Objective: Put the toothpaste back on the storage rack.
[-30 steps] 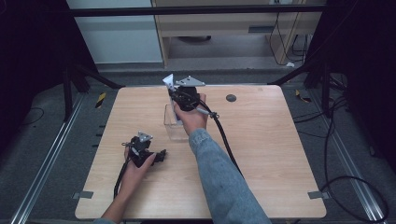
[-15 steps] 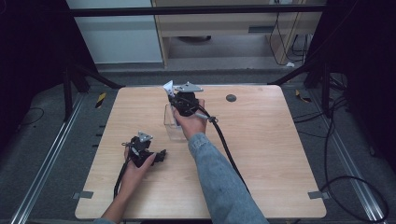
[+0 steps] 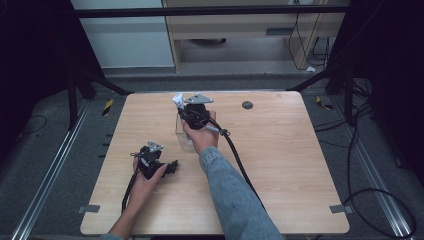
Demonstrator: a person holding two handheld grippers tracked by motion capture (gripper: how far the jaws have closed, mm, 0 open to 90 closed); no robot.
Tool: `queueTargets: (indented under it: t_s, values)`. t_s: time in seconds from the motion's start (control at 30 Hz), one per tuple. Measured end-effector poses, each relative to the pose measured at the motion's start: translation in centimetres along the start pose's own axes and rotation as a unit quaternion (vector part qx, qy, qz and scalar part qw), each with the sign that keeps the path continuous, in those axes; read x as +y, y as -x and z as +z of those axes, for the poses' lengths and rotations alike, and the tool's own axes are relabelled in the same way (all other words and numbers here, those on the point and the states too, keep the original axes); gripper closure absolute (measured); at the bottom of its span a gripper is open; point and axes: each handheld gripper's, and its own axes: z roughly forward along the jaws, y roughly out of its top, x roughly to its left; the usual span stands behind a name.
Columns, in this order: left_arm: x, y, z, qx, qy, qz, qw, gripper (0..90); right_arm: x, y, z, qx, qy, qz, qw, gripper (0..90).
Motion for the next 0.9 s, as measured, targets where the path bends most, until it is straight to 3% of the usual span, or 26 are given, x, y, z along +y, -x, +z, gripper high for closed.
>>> queueTargets:
  t_s: [0.9]
  values:
    - [0.01, -0.02, 0.00, -0.001, 0.000, 0.001, 1.0000, 0.0, -0.67, 0.11, 0.68, -0.003, -0.026, 0.004, 0.9996, 79.5]
